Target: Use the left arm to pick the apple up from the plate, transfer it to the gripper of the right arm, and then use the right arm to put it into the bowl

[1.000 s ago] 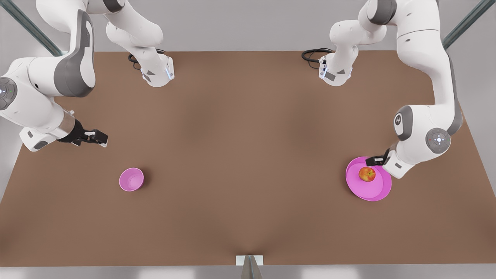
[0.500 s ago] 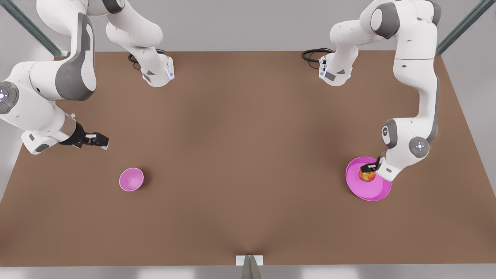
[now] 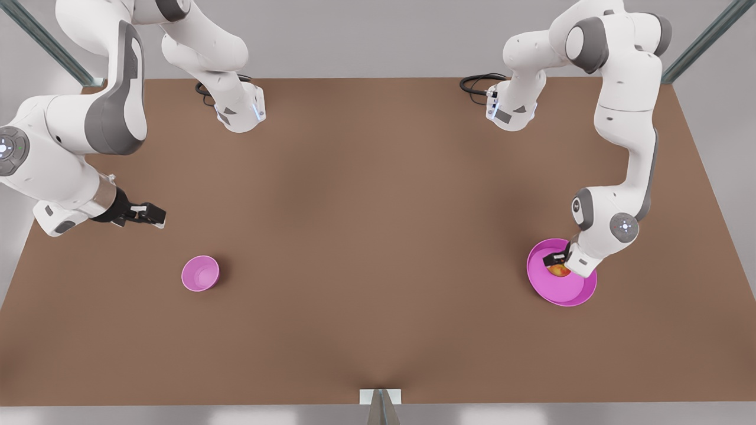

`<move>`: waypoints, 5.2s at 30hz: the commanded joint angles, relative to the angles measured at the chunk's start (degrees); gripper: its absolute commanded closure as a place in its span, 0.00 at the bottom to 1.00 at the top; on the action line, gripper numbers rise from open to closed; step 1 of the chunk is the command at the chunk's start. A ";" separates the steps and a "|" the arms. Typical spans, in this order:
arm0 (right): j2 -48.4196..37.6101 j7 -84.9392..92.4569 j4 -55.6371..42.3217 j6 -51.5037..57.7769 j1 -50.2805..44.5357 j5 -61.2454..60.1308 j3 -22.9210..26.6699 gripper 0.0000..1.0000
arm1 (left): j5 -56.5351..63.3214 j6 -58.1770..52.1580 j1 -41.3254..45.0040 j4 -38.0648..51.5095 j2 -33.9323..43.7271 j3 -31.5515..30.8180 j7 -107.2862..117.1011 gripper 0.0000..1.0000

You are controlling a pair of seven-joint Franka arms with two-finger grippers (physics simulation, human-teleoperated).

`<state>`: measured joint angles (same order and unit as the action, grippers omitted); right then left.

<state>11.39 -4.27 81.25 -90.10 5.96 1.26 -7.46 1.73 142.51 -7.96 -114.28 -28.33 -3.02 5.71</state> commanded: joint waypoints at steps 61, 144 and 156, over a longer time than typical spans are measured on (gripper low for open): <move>10.13 0.05 0.40 -22.56 -9.03 -43.25 -2.03 0.00 | -75.45 -14.19 12.88 31.75 -8.58 -21.24 -22.46 0.33; 24.38 55.95 15.35 -20.99 -7.89 -84.67 -8.36 0.00 | -92.96 -5.57 29.23 61.19 -40.40 -34.25 -119.70 0.33; 24.38 55.69 15.08 -22.93 -7.72 -84.67 -9.86 0.00 | -93.05 -5.57 29.23 61.19 -40.49 -34.25 -119.62 0.33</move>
<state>35.86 51.21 96.36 -112.39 -1.80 -83.38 -17.25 -91.58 137.38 21.27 -53.11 -68.93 -37.24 -113.61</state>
